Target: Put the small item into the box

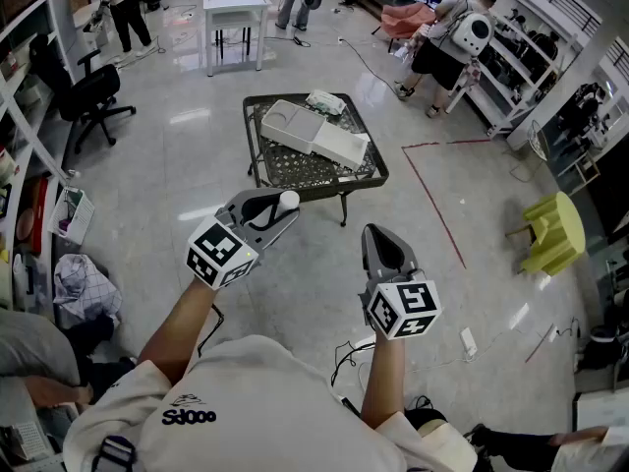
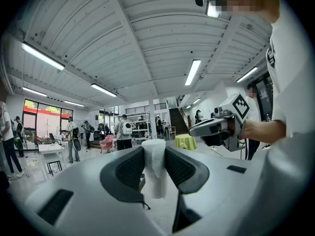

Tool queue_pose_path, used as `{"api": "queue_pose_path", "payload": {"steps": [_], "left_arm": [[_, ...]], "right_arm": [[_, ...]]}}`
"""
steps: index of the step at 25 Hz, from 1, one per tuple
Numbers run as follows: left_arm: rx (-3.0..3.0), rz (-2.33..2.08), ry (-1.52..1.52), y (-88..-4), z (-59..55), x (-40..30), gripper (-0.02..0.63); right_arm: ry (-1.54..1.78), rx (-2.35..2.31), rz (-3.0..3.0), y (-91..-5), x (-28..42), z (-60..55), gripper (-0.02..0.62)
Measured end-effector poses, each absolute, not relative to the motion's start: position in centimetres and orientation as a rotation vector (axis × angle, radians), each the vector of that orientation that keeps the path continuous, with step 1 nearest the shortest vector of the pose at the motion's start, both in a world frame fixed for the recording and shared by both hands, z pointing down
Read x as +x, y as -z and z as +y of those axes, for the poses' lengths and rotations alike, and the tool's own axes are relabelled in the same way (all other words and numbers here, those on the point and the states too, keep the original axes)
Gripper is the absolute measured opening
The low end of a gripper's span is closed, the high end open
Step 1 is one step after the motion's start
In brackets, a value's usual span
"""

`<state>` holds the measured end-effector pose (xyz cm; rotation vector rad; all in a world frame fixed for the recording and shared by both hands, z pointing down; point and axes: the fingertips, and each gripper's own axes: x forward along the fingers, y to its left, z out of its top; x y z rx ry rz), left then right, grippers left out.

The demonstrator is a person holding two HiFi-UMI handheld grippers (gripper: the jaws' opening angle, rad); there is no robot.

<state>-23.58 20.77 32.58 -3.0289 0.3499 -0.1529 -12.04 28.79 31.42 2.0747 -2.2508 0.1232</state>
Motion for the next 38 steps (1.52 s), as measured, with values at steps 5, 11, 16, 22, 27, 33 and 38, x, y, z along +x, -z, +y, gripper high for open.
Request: {"api": "queue_pose_path", "payload": {"steps": [5,11,16,22,27,33,38], "left_arm": [[-3.025,0.373,0.164,-33.0,21.5,-22.7,0.127],[-3.017,0.425,0.177,-33.4,21.9,-21.3,0.129],[-3.037,0.446,0.212,-34.7,23.0,-19.8,0.129],[-3.036,0.445,0.218,-34.8,22.4,-18.3,0.128],[-3.054,0.454,0.224,-36.6,19.3,-17.5,0.128],[-3.069,0.403,0.227,-37.5,13.8,-13.9,0.129],[-3.076,0.398,0.231,-37.0,7.9,-11.3,0.129]], "right_arm": [[-0.150,2.072,-2.252,-32.0,-10.7,29.4,0.009],[-0.137,1.971,-2.284,-32.9,-10.0,29.6,0.011],[-0.197,1.923,-2.309,-34.3,-8.8,30.2,0.011],[-0.232,1.964,-2.303,-34.6,-6.3,29.9,0.011],[-0.277,1.982,-2.272,-36.7,-5.1,27.5,0.011],[-0.280,2.021,-2.264,-36.9,-1.9,22.2,0.011],[-0.291,2.022,-2.260,-36.4,0.3,16.6,0.011]]}}
